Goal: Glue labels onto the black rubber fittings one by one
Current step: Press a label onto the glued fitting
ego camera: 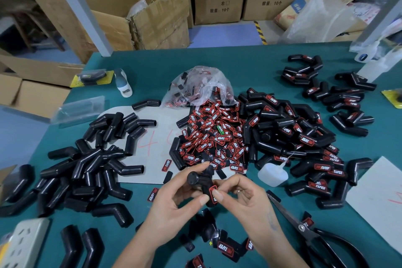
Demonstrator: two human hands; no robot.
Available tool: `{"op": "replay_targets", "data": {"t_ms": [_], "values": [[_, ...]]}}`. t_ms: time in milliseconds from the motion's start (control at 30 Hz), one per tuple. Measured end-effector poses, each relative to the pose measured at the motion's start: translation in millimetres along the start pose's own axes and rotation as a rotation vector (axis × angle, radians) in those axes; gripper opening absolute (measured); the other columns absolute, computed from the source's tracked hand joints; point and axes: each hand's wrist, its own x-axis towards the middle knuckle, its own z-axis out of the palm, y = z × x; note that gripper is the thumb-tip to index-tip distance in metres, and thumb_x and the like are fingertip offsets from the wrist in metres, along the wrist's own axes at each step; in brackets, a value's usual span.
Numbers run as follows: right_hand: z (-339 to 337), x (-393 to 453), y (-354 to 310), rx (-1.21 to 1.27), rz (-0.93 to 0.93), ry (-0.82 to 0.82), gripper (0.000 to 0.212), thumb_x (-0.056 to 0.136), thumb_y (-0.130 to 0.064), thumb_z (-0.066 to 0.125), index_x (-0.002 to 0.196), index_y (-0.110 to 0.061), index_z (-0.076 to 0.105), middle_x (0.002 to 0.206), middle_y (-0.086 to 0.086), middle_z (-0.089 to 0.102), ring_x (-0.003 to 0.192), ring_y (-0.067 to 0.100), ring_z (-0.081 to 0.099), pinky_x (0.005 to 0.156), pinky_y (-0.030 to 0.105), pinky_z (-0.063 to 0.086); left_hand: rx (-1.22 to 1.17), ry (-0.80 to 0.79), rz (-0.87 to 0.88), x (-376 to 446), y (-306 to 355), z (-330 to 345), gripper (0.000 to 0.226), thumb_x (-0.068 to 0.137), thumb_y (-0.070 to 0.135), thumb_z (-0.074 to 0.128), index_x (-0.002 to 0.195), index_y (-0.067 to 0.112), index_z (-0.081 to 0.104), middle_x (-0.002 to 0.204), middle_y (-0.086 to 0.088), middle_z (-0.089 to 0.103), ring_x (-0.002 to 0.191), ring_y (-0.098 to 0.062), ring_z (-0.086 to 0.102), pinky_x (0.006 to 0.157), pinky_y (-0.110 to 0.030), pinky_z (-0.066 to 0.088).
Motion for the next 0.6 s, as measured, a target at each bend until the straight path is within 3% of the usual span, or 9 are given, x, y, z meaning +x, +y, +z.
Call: {"op": "replay_targets", "data": {"t_ms": [333, 600], "values": [[-0.7, -0.6, 1.3, 0.004, -0.005, -0.003, 0.034, 0.073, -0.055, 0.089, 0.080, -0.025, 0.074, 0.098, 0.010, 0.077, 0.103, 0.020, 0.072, 0.090, 0.023, 0.055, -0.003, -0.001, 0.005, -0.6, -1.5, -0.1, 0.052, 0.089, 0.031, 0.079, 0.137, 0.045, 0.065, 0.126, -0.001, 0.070, 0.106, -0.020, 0.070, 0.095, -0.022, 0.054], [-1.1, -1.2, 1.7, 0.029, -0.015, -0.015, 0.015, 0.083, -0.029, 0.086, 0.080, -0.021, 0.074, 0.104, 0.008, 0.078, 0.107, 0.017, 0.073, 0.090, 0.023, 0.056, -0.029, -0.003, 0.034, -0.2, 0.8, 2.0, 0.051, 0.088, 0.026, 0.077, 0.134, 0.046, 0.067, 0.128, 0.004, 0.070, 0.111, -0.012, 0.070, 0.094, -0.020, 0.054]]}}
